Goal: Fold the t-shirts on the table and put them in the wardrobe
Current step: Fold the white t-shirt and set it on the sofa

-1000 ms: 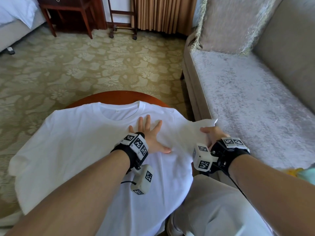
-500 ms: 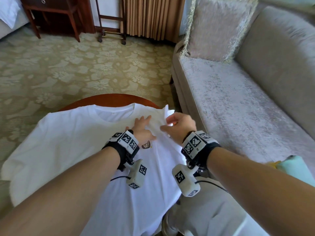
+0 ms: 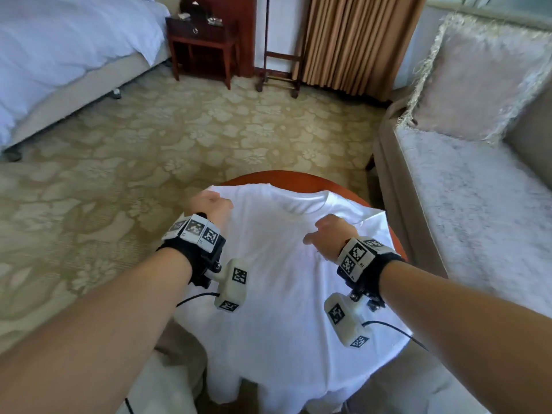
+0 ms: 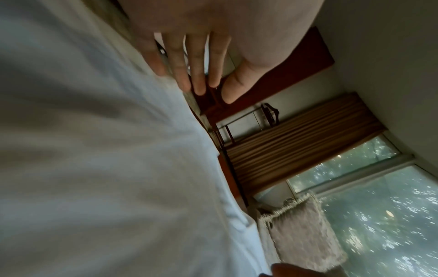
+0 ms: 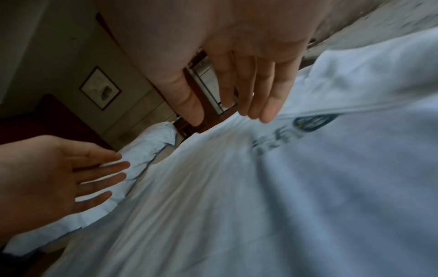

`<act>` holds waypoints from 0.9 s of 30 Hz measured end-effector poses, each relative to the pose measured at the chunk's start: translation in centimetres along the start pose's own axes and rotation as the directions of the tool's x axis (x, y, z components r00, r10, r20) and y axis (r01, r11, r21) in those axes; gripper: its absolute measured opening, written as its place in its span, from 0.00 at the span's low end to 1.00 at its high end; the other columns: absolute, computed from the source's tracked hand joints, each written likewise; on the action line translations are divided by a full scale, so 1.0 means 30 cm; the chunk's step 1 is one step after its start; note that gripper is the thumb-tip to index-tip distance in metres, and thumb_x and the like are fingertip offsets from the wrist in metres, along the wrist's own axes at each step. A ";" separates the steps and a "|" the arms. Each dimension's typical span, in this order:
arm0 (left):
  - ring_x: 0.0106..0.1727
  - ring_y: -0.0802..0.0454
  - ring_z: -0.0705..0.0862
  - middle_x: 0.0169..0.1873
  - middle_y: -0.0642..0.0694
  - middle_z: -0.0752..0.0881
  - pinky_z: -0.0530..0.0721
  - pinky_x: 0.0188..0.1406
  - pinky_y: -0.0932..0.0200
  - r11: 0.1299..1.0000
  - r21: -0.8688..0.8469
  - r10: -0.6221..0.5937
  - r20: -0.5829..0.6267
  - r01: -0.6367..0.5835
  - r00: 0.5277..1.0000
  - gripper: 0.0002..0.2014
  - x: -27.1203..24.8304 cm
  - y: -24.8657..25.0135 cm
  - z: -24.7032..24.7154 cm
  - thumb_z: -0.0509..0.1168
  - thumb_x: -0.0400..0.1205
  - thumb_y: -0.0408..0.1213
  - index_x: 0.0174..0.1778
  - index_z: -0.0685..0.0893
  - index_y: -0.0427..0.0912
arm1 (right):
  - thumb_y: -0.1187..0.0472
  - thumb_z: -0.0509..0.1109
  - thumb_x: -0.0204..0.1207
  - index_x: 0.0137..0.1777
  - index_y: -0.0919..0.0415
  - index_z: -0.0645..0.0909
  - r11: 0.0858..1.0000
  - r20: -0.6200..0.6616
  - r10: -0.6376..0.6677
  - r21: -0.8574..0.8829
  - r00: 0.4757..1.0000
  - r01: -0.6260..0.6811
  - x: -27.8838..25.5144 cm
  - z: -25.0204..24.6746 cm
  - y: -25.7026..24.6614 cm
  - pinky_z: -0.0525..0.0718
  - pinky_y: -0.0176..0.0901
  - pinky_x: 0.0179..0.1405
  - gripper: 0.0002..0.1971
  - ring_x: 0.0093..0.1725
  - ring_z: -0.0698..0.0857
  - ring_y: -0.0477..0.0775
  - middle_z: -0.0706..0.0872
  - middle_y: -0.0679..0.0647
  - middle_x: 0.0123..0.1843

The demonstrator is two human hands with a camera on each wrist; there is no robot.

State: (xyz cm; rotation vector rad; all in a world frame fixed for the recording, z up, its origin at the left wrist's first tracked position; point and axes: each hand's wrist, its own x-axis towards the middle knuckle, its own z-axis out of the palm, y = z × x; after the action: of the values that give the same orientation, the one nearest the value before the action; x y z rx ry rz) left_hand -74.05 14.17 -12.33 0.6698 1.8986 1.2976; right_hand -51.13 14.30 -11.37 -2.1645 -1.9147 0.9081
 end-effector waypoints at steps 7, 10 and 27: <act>0.49 0.36 0.86 0.48 0.37 0.87 0.86 0.55 0.43 0.932 0.278 -0.216 -0.091 0.233 0.972 0.22 0.100 -0.169 -0.361 0.67 0.70 0.52 0.51 0.85 0.38 | 0.36 0.66 0.75 0.84 0.49 0.50 0.955 0.061 -0.172 -0.235 0.983 0.181 -0.066 0.243 -0.279 0.61 0.63 0.79 0.43 0.83 0.53 0.59 0.52 0.52 0.86; 0.56 0.37 0.84 0.50 0.35 0.87 0.79 0.58 0.52 0.947 0.151 -0.310 0.187 0.285 0.932 0.20 0.106 -0.235 -0.384 0.60 0.84 0.52 0.55 0.86 0.39 | 0.30 0.56 0.77 0.85 0.43 0.39 0.910 0.181 -0.141 -0.363 0.973 0.199 -0.052 0.332 -0.339 0.50 0.70 0.80 0.44 0.85 0.38 0.61 0.34 0.50 0.86; 0.50 0.38 0.89 0.41 0.41 0.89 0.88 0.54 0.43 0.975 -0.213 -0.068 -0.030 0.060 0.997 0.08 0.208 -0.187 -0.412 0.80 0.70 0.33 0.35 0.86 0.46 | 0.23 0.43 0.73 0.81 0.40 0.26 0.830 0.338 -0.075 -0.501 0.938 0.246 -0.022 0.473 -0.375 0.34 0.72 0.77 0.44 0.79 0.21 0.60 0.18 0.48 0.80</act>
State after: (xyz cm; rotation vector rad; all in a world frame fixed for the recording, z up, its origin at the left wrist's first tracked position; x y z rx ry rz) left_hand -87.76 10.01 -16.52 0.4744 1.7638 1.4548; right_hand -67.95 11.68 -17.53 -2.1626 -2.7460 0.7755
